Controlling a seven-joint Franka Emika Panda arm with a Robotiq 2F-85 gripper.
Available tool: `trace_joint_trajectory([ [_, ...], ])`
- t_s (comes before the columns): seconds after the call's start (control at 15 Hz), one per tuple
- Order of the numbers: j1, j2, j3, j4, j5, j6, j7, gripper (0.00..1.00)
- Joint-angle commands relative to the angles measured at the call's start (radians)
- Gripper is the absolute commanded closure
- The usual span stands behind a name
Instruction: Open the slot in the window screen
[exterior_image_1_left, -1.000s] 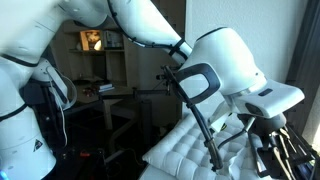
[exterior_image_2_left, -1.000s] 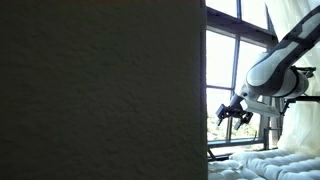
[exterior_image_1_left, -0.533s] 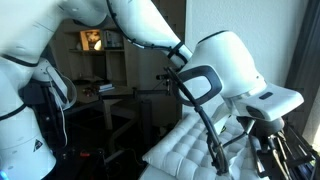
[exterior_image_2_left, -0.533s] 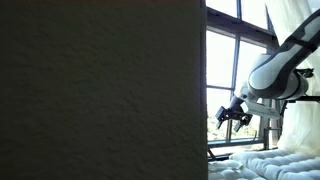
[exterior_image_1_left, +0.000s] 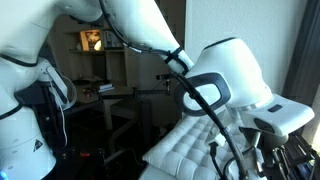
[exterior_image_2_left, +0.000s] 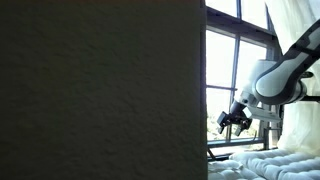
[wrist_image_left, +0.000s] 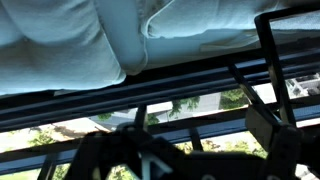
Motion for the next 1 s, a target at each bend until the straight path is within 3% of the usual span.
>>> trace_joint_trajectory([
  [0.0, -0.023, -0.012, 0.015, 0.008, -0.062, -0.02, 0.055, 0.0],
  [0.33, -0.068, -0.022, 0.063, 0.016, -0.072, -0.038, 0.043, 0.0],
  [0.73, -0.197, -0.034, 0.209, 0.049, -0.056, -0.111, -0.032, 0.0],
  [0.93, -0.233, -0.026, 0.241, 0.069, -0.052, -0.136, -0.036, 0.0],
])
